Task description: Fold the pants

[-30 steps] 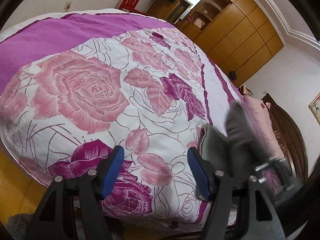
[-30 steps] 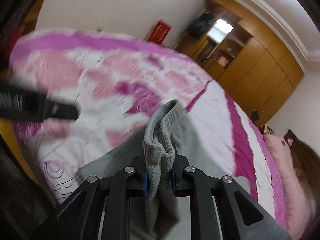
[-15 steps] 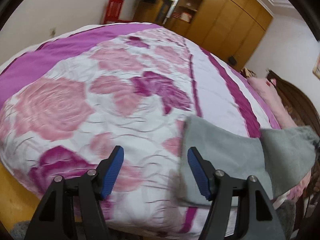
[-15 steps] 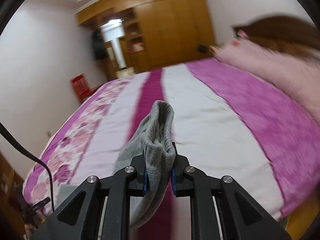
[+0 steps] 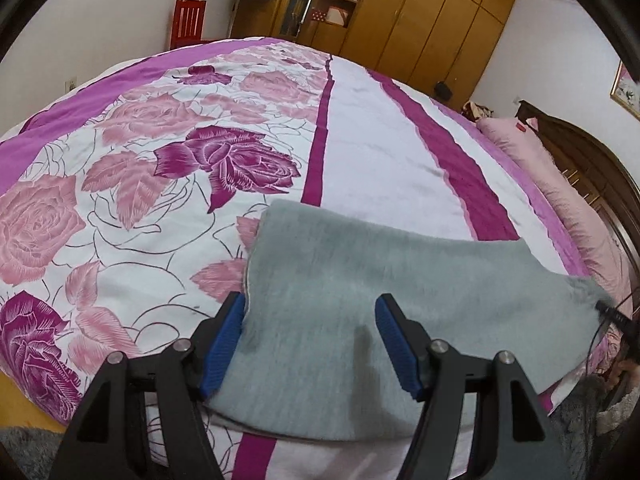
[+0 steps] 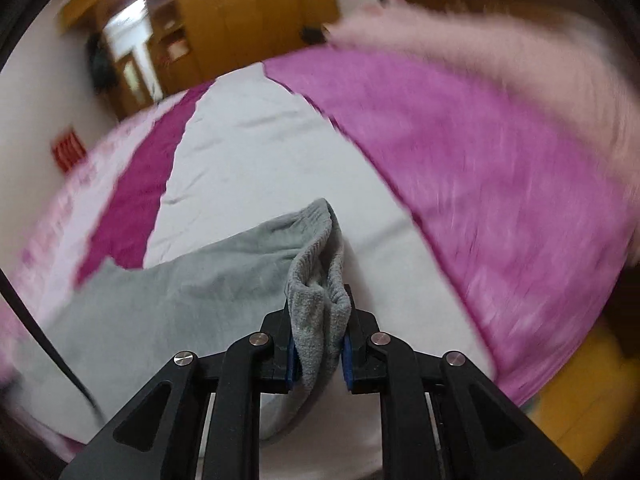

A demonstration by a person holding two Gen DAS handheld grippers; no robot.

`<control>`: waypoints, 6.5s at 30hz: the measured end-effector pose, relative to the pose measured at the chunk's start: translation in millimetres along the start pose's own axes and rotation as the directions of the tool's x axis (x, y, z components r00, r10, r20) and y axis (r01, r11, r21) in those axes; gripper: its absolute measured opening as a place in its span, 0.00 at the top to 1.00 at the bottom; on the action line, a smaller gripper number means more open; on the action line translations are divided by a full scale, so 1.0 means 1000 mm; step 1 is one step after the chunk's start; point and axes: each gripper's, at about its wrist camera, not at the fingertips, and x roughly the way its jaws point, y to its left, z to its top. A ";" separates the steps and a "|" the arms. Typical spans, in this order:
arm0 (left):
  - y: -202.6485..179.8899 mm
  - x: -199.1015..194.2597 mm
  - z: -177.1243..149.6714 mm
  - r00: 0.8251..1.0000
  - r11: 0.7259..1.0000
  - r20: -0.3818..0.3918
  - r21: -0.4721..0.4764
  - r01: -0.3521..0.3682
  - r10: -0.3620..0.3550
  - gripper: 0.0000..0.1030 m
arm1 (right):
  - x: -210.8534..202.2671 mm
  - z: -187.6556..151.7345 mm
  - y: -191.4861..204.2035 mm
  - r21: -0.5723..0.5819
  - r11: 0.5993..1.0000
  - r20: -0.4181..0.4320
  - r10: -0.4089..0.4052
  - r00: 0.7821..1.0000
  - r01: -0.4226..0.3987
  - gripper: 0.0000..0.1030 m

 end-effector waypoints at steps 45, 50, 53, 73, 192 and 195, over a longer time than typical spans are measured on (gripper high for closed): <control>0.119 -0.050 -0.020 0.989 0.938 0.047 -0.313 0.149 -0.141 0.38 | -0.122 -0.157 0.501 -0.855 0.513 0.164 0.416 0.895 -0.082 0.84; 0.124 -0.053 -0.023 0.989 0.931 0.053 -0.332 0.150 -0.140 0.38 | -0.113 -0.167 0.512 -0.861 0.496 0.116 0.405 0.907 -0.111 0.84; 0.127 -0.053 -0.024 0.987 0.926 0.057 -0.342 0.162 -0.152 0.38 | -0.110 -0.167 0.516 -0.846 0.515 0.096 0.401 0.911 -0.137 0.84; 0.123 -0.104 -0.017 0.944 0.906 0.233 -0.300 0.298 -0.233 0.36 | -0.150 -0.173 0.505 -0.765 0.425 -0.071 0.691 0.719 -0.484 0.59; -0.142 0.062 0.045 0.999 0.957 -0.031 0.287 -0.032 0.043 0.52 | 0.075 0.018 0.276 -0.031 0.815 -0.195 0.563 0.803 -0.579 0.93; -0.118 0.037 0.040 0.996 0.940 0.022 0.329 -0.086 0.084 0.42 | 0.057 0.013 0.253 -0.032 0.792 -0.181 0.596 0.782 -0.610 0.77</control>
